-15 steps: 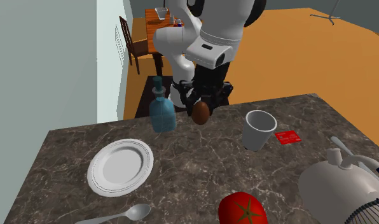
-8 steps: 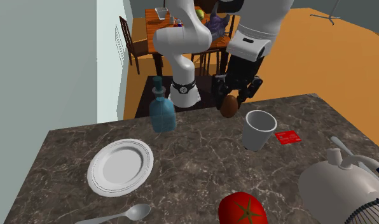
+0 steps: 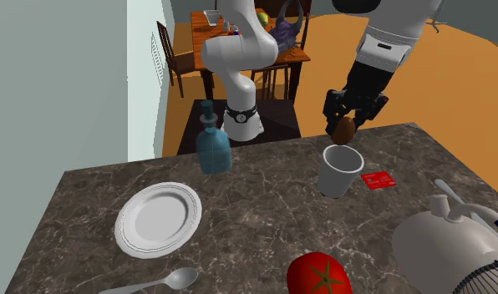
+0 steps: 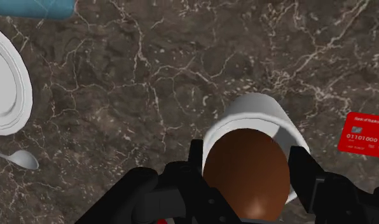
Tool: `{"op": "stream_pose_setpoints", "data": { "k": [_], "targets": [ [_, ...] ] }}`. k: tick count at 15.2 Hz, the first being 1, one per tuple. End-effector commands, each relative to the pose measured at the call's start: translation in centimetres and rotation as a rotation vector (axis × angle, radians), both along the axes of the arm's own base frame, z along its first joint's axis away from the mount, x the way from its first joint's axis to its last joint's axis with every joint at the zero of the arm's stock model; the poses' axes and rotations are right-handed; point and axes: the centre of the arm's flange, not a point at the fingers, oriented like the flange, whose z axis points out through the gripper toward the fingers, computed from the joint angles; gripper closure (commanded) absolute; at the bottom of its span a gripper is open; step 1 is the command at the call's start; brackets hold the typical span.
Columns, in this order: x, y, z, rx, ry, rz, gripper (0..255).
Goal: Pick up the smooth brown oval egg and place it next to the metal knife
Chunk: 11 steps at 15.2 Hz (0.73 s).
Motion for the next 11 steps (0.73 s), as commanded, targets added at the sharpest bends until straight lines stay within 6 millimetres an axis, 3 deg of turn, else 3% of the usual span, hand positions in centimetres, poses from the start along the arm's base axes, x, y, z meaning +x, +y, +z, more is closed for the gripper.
{"op": "stream_pose_setpoints", "data": {
  "k": [1,11],
  "targets": [
    [-0.7,2.6,0.0,0.001,0.0,-0.002,255],
    [-4.5,15.2,0.1,0.001,0.0,-0.002,255]
  ]
}}
